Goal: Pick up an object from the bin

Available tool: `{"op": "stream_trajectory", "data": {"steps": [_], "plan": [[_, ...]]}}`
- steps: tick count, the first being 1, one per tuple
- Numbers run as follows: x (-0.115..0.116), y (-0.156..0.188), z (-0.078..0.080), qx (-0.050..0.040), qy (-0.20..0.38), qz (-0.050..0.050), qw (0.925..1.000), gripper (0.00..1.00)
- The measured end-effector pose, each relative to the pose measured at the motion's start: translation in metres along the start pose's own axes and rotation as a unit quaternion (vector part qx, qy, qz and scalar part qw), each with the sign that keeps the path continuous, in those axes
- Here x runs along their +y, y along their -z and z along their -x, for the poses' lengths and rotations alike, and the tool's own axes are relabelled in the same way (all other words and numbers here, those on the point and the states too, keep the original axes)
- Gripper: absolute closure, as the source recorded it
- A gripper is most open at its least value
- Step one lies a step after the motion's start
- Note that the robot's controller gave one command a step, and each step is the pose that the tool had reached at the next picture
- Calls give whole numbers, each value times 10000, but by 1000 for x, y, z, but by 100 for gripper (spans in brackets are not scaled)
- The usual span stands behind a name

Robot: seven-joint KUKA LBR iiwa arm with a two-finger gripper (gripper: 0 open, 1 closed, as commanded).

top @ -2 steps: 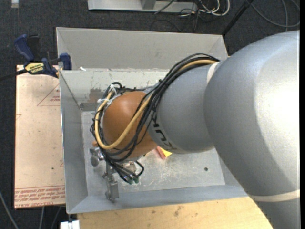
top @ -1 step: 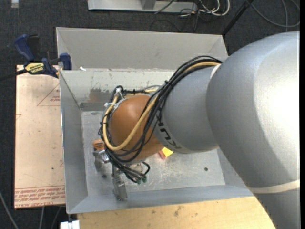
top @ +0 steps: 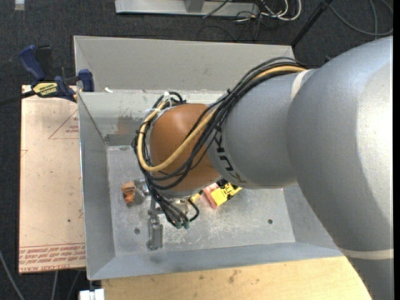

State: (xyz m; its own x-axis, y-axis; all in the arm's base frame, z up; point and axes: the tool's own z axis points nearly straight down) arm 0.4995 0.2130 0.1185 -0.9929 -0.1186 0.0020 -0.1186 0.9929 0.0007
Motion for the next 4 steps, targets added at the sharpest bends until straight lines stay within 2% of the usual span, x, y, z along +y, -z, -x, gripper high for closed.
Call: {"op": "stream_trajectory", "data": {"steps": [1, 2, 3, 4], "plan": [[-33, 42, -2, -14, 1162, 3, 9932, 0], [-52, 57, -9, -15, 1329, 1, 9911, 0], [-35, 59, 7, -21, 19, 3, 10000, 0], [-15, 54, 25, -25, 1144, 2, 9934, 0]]}}
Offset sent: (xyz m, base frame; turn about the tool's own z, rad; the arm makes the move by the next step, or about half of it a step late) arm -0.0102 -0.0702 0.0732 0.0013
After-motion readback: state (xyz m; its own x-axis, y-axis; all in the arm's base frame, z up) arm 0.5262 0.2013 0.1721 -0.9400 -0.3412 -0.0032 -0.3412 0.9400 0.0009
